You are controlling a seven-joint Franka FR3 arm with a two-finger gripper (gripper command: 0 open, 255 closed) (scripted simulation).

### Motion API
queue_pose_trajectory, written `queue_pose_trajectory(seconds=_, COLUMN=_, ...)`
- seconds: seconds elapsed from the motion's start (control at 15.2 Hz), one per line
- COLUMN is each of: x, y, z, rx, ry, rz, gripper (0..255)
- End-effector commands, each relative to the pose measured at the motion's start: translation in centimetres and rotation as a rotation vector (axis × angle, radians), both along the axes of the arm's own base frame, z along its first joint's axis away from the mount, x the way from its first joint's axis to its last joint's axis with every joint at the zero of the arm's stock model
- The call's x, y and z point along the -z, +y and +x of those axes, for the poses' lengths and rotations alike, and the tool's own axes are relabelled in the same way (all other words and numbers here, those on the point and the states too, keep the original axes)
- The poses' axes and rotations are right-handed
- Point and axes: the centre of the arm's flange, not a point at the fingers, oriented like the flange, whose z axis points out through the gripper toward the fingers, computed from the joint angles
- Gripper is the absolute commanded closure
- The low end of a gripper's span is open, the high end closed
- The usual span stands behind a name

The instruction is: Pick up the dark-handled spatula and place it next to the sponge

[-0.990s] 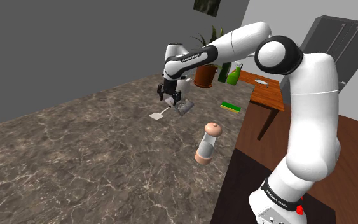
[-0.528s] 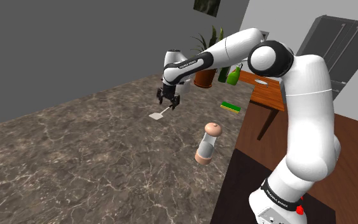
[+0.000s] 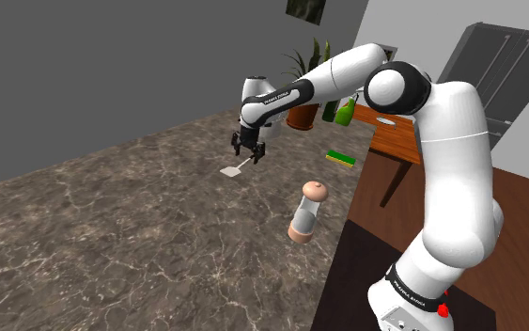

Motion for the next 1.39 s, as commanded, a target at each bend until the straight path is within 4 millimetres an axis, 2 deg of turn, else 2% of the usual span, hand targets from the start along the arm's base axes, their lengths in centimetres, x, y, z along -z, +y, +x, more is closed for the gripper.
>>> queue_pose_trajectory(seconds=0.0, x=0.0, y=0.0, z=0.0, rx=0.0, ry=0.0, rz=0.0, gripper=255)
queue_pose_trajectory(seconds=0.59, x=0.0, y=0.0, z=0.0, rx=0.0, ry=0.0, rz=0.0, gripper=255)
queue_pose_trajectory(seconds=1.32, x=-5.8, y=0.0, z=0.0, rx=0.0, ry=0.0, rz=0.0, gripper=255)
